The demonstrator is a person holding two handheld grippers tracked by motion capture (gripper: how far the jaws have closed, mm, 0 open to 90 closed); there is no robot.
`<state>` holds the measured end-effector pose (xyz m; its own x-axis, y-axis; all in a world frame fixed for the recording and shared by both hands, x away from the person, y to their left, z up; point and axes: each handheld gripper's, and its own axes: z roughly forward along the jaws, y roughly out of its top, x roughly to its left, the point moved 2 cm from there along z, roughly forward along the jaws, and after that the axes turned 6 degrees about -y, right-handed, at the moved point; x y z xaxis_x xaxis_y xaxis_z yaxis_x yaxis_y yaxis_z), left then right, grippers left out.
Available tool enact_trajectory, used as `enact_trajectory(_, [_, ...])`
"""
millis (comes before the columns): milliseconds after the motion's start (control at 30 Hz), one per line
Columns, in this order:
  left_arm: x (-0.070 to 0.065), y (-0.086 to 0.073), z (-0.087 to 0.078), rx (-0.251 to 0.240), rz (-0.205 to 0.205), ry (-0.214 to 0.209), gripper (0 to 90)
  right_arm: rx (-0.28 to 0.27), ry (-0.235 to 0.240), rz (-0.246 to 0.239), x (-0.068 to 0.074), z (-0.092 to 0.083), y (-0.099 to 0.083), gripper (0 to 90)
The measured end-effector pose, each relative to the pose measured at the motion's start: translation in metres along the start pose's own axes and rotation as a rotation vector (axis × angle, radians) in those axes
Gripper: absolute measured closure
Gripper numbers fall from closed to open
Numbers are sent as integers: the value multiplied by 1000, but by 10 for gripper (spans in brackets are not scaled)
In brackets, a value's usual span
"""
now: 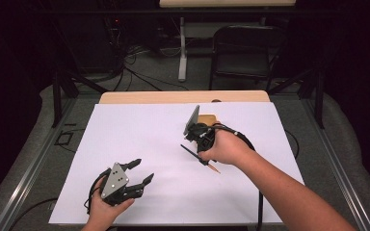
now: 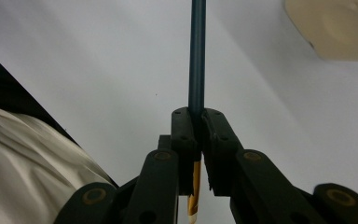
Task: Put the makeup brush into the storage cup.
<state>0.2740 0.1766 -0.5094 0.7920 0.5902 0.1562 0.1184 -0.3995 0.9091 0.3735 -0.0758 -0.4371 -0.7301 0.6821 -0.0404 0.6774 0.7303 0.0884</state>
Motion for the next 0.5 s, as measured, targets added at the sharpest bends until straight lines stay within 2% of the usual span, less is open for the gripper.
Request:
enact_trajectory(67, [0,4,3,0,25,4,383,1,-2,-10,-2,-1,1,834])
enact_trajectory(133, [0,9,7,10,67,14,383,-5,4,-16,-3,-1,2,834])
enact_trajectory(333, [-7,22,18,82,236,23,380,1,23,-15,-6,0,5,834])
enact_trajectory(400, [-9,25,22,104,258,13,377,4,27,-16,-6,0,5,833])
enact_trajectory(500, [-11,27,27,144,311,31,374,7,30,-20,-6,-1,5,834])
